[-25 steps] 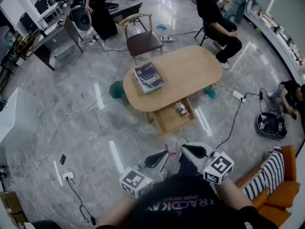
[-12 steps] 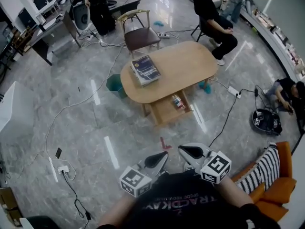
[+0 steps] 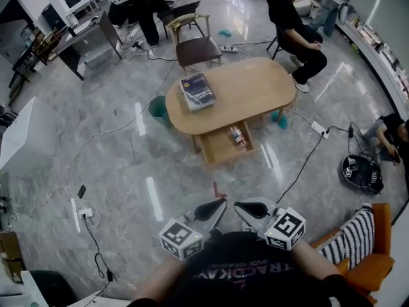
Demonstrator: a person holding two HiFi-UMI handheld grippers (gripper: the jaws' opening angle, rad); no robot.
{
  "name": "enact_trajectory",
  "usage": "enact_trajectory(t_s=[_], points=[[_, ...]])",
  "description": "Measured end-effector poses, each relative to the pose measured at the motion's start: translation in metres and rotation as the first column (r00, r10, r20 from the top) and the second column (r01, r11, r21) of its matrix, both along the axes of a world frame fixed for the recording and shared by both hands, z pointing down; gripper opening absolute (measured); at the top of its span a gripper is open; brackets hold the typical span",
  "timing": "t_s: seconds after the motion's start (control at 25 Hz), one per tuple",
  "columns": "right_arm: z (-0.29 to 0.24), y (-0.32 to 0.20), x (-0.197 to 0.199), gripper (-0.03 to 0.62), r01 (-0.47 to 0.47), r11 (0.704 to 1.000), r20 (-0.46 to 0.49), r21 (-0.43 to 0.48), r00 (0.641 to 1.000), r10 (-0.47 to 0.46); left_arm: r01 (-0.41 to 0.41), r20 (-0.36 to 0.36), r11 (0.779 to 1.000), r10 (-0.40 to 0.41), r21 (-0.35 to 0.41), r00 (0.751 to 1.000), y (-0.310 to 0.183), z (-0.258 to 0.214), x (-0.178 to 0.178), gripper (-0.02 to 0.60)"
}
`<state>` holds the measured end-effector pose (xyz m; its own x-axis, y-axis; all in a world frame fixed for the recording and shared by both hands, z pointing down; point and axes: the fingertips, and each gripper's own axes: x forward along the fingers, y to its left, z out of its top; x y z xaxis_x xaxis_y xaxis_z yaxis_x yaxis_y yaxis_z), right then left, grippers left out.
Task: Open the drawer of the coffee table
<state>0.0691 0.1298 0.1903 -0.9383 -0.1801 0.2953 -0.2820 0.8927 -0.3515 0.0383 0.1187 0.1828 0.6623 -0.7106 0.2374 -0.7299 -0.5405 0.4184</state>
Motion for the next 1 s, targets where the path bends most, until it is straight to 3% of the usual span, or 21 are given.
enact_trajectory(t_s=[0.48,1.0], points=[[0.014,0.020,0.087,0.002,0.071,0.997,0.013,-0.027,0.997,-0.071,0.033,0.055,0.999,-0.032,-0.011,0.998,0.028,0.016,0.094,0.006],[0.013,0.035,0.120,0.002,0.111,0.994,0.043,-0.022,0.993,-0.110,0.086,0.017,0.996,-0.085,-0.032,0.996,0.045,0.015,0.125,0.006]])
